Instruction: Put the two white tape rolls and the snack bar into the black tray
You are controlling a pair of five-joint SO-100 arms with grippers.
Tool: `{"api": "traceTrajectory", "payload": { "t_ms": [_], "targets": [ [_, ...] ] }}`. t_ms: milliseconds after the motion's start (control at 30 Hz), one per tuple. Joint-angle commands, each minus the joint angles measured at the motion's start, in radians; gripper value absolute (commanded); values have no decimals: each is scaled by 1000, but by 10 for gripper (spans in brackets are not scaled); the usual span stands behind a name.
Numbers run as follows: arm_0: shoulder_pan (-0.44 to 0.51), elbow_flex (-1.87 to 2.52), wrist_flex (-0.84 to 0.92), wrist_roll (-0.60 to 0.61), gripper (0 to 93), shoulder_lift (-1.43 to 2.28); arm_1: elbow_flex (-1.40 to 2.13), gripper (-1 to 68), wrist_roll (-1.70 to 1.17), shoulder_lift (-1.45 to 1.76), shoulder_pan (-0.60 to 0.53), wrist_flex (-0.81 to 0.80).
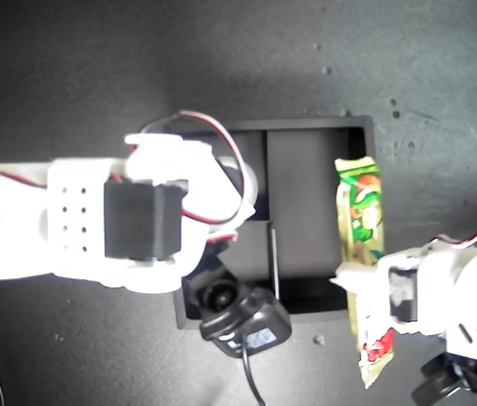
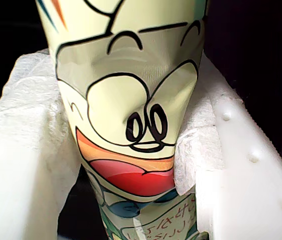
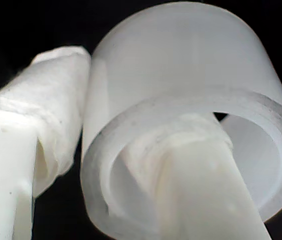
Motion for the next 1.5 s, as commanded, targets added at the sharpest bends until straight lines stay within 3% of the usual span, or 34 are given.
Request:
{"api": "traceTrajectory", "payload": {
  "t_ms": [0, 167, 367, 633, 767, 867, 1000, 1067, 1267, 1467],
  "targets": [
    [5, 21, 18, -3, 1, 78, -77, 21, -5, -2, 12, -6],
    [3, 26, 18, 3, 1, 77, -114, 30, -9, -2, 8, 8],
    [12, 28, 18, 17, 132, 74, -89, 230, -5, -2, 11, 31],
    [11, 31, 18, 29, 160, 95, -81, 264, -8, -2, 17, 71],
    [0, 58, 20, 46, 158, 158, -109, 242, -12, -2, 28, 124],
    [-37, 222, 21, 41, 152, 387, -272, 150, -21, 9, 63, 232],
    [-21, 561, 20, -80, 144, 816, -600, 8, 135, 11, 150, 436],
    [32, 767, 12, -192, 140, 1012, -732, -2, 354, 11, 225, 591],
    [305, 1453, -368, -440, 139, 1410, -193, -3, 635, 287, 256, 554],
    [417, 1743, -667, -520, 139, 1397, 472, -5, 802, 807, 314, 238]
  ]
}}
